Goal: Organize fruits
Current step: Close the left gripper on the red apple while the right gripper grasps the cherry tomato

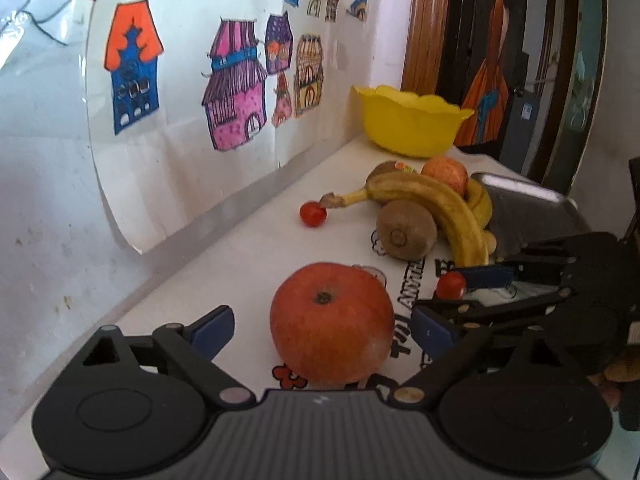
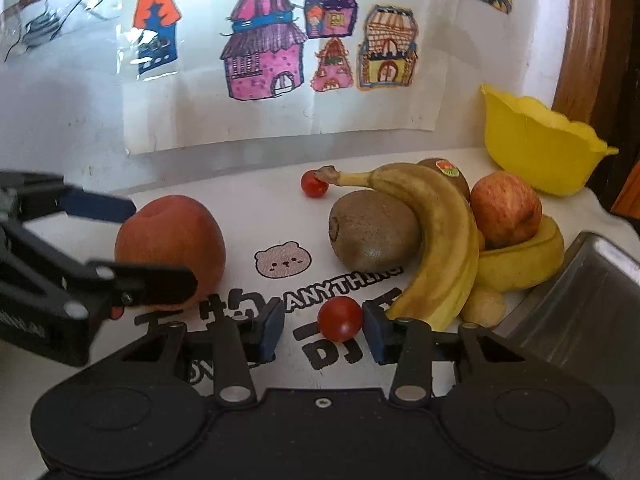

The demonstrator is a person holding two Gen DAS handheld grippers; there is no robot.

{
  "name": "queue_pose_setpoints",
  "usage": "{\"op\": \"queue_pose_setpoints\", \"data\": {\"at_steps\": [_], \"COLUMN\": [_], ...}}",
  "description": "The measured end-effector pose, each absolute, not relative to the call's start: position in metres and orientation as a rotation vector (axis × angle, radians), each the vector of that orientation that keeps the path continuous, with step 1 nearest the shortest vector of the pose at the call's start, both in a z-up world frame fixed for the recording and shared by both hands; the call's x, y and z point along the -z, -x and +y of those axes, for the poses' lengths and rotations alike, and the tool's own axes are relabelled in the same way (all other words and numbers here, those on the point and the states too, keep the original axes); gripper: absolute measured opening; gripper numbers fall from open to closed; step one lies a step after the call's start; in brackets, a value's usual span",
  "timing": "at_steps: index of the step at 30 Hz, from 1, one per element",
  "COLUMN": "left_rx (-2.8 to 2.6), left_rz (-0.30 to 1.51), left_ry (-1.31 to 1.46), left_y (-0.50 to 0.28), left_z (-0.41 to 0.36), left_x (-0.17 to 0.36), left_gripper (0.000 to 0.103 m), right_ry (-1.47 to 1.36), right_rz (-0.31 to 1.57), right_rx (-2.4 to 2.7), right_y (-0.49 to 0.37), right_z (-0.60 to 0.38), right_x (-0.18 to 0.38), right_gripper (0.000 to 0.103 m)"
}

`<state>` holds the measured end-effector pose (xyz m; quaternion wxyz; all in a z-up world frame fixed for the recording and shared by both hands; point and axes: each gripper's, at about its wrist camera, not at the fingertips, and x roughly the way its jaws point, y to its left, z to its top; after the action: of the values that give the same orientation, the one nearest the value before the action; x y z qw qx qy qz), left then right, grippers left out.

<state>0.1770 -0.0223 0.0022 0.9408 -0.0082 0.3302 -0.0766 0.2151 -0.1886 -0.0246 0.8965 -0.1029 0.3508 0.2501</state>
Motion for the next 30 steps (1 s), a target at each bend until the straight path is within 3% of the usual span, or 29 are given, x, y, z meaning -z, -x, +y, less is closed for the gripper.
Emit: {"op": "queue_pose_setpoints", "data": {"at_steps": [13, 16, 20, 30], "left_rx": [0.160, 0.155, 0.161, 0.170], "left_rz": [0.723, 0.720, 0.705, 0.676], "left_ry": [0.048, 0.039, 0.018, -0.020], "left_y": [-0.186, -0.186, -0.184, -0.177], "left_z": [-0.021, -0.023, -0.029, -0.032], "left_x": [0.008, 0.008, 0.006, 0.009], "left_gripper": [0.083, 0.082, 0.074, 0.072], "right_ry": [0.137, 0.138, 0.133, 0.103], "right_rz": [0.718, 0.711, 0.707, 0.712], "right_rx": [-0.454, -0.440, -0.409, -0.418], "right_y": [-0.214, -0.212, -0.211, -0.196], "right_z": [-0.187, -0.187, -0.189, -0.192], "right_x": [0.028, 0.028, 0.027, 0.025], "right_gripper": [0.044, 0.039, 0.025, 0.024]}}
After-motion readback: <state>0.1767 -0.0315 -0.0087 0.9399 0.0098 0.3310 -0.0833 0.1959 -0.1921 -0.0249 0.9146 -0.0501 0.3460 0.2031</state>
